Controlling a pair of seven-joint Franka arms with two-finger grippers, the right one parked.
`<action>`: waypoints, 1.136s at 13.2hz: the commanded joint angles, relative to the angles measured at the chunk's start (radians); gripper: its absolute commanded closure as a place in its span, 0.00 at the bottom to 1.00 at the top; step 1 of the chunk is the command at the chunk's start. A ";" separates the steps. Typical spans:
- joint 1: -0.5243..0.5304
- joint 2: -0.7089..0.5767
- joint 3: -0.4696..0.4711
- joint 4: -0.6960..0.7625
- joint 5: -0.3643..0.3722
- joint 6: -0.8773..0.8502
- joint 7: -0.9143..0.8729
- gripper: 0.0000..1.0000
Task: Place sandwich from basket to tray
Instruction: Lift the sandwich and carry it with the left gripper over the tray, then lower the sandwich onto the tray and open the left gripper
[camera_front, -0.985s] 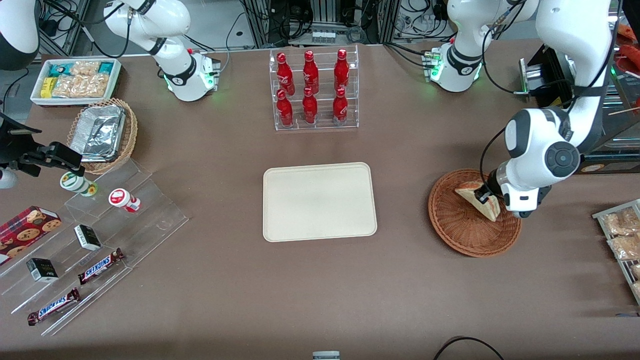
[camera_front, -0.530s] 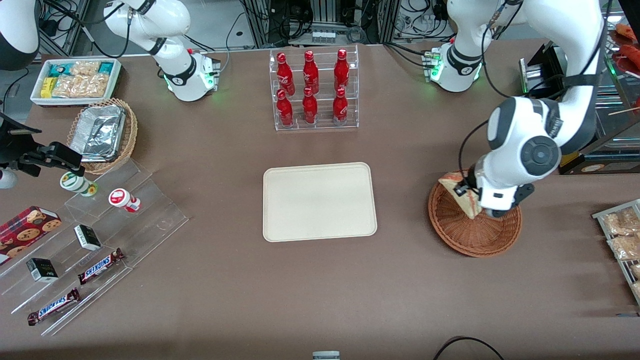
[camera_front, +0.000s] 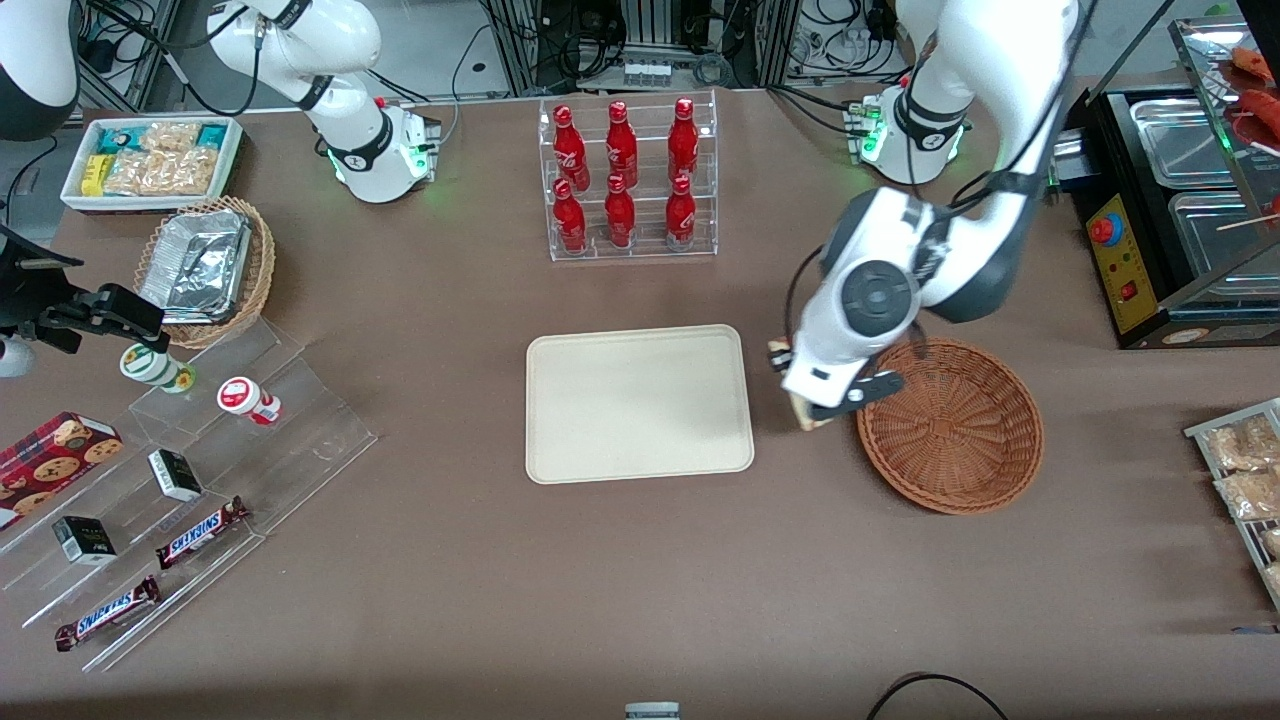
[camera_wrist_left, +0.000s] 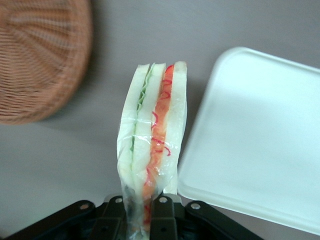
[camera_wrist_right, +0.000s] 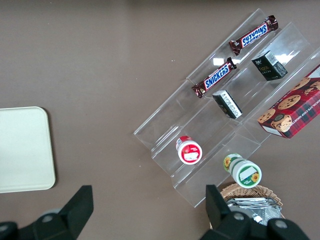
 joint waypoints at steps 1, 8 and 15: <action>-0.076 0.138 0.016 0.184 -0.039 -0.044 -0.052 1.00; -0.237 0.352 0.019 0.412 -0.063 -0.027 -0.107 1.00; -0.265 0.459 0.022 0.539 0.015 -0.013 -0.145 1.00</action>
